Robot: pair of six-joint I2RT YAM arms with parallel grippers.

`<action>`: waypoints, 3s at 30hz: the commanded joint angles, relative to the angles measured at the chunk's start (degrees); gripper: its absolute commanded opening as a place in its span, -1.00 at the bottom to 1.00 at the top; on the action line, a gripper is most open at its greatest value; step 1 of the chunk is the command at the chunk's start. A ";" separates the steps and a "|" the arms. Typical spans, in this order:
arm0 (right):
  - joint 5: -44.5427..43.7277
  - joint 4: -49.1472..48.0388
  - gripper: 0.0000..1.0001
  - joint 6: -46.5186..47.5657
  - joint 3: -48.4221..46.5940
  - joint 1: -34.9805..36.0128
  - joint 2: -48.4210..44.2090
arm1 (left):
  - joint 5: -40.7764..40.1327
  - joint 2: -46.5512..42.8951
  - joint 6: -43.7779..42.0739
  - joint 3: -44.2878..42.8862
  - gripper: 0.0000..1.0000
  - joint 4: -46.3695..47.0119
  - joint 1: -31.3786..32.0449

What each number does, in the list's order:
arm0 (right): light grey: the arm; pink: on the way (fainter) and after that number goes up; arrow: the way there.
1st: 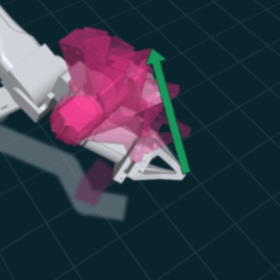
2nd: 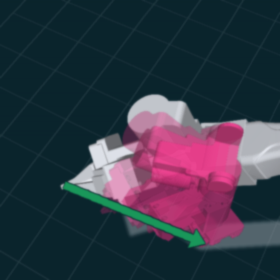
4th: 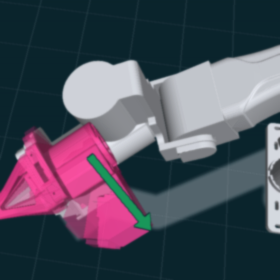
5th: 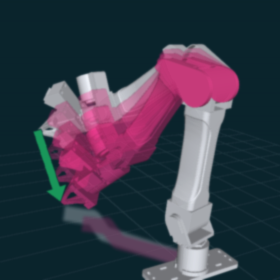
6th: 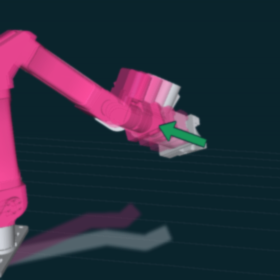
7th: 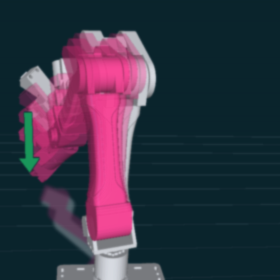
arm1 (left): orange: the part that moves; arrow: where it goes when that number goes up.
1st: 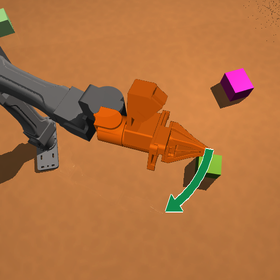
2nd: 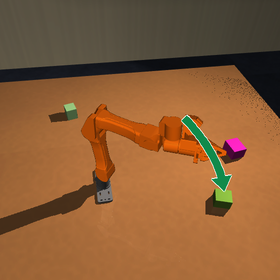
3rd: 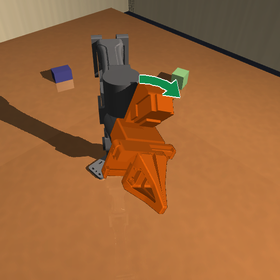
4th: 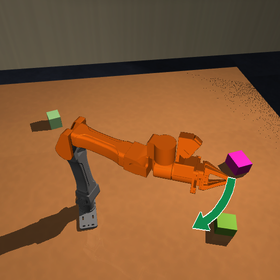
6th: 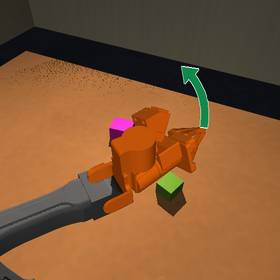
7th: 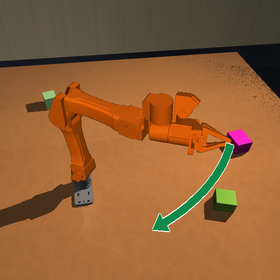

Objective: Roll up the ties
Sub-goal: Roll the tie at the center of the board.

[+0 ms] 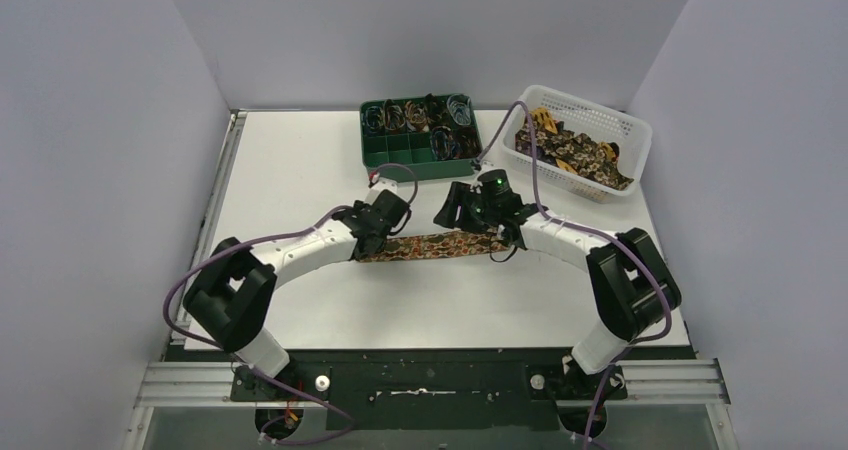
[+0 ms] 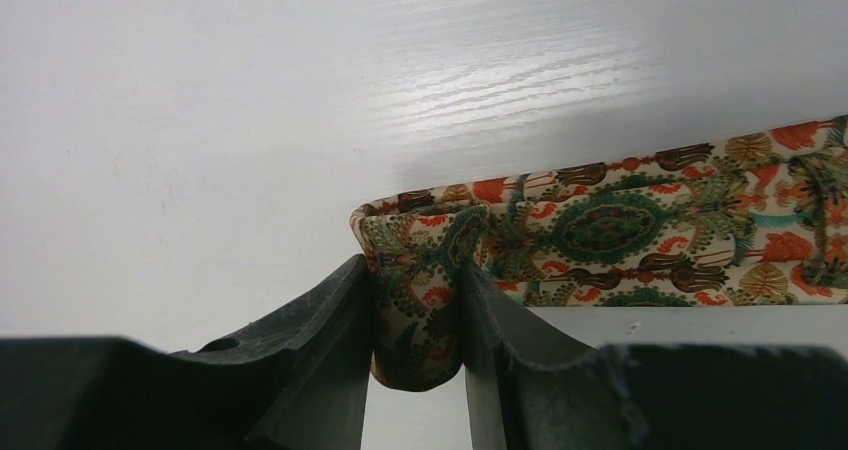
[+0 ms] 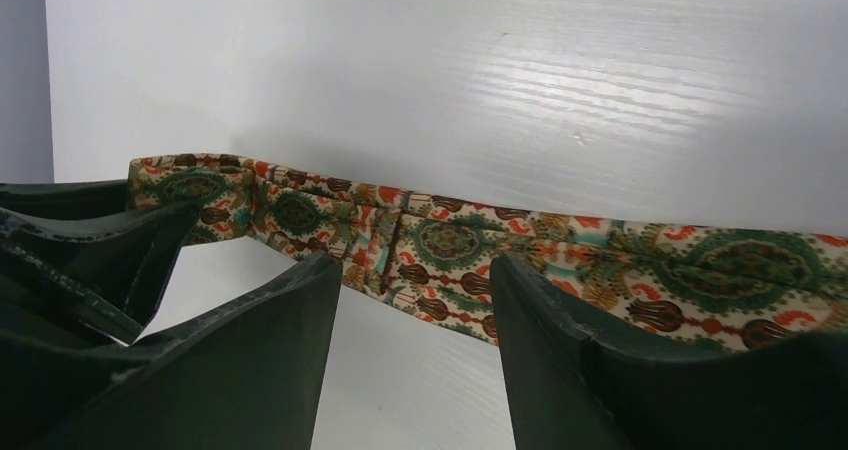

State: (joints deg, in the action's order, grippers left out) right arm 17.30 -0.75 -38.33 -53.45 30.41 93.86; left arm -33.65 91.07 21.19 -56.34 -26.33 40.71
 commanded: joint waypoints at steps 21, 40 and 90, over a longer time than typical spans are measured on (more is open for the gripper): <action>3.36 -4.04 0.22 -1.73 3.79 -4.93 -3.62 | 8.82 7.90 3.22 -9.48 0.15 3.90 6.36; 1.14 -8.31 0.26 -5.75 -7.11 8.36 7.81 | 26.11 -27.33 13.56 21.77 0.67 22.70 -18.38; -7.58 8.62 -0.09 -2.61 -18.09 14.71 17.53 | 51.38 -19.18 21.11 40.34 0.55 60.31 -29.33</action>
State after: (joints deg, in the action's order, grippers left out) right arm 13.93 3.40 -43.51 -69.69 44.34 113.16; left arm 13.69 69.43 41.45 -16.27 26.06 11.77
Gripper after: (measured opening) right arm 0.468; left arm 0.794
